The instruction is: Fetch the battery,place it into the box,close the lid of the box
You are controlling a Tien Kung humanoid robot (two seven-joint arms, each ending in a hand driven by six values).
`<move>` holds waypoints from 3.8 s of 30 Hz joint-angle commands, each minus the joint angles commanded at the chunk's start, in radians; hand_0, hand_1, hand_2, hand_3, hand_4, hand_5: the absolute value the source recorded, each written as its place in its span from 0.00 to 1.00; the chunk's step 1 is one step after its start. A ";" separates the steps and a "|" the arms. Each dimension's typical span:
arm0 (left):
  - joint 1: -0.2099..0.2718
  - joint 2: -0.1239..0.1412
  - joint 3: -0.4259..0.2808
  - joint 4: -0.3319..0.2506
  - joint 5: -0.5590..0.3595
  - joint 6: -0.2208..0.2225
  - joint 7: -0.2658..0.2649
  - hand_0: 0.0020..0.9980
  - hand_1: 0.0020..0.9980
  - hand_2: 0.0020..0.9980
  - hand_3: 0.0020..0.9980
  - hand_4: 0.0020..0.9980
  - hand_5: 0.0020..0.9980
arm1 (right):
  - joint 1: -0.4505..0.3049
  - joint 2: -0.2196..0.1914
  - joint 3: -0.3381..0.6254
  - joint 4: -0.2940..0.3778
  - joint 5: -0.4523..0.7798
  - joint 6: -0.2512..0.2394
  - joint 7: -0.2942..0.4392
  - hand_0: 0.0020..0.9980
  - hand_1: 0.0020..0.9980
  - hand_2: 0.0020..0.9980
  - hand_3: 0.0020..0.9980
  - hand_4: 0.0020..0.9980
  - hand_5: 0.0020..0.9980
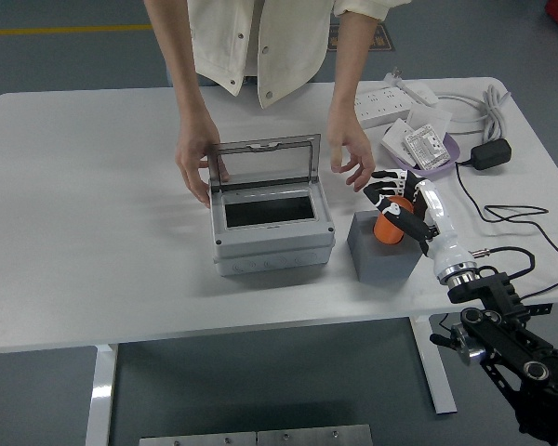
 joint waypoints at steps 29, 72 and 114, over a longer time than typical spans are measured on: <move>0.002 0.000 -0.004 0.000 0.007 0.000 -0.001 0.64 0.71 0.56 0.54 0.32 0.07 | -0.001 0.003 -0.015 -0.034 -0.044 -0.011 -0.021 0.61 0.62 0.64 0.67 0.74 0.08; 0.000 0.001 -0.003 0.000 -0.001 0.005 -0.007 0.64 0.71 0.56 0.54 0.33 0.07 | 0.005 0.005 -0.031 -0.053 -0.024 -0.028 -0.049 0.20 0.24 0.27 0.23 0.00 0.00; 0.004 0.001 -0.009 0.000 0.012 0.004 0.003 0.65 0.72 0.56 0.54 0.34 0.08 | 0.136 -0.022 -0.033 0.035 -0.257 -0.009 -0.199 0.17 0.22 0.25 0.23 0.00 0.00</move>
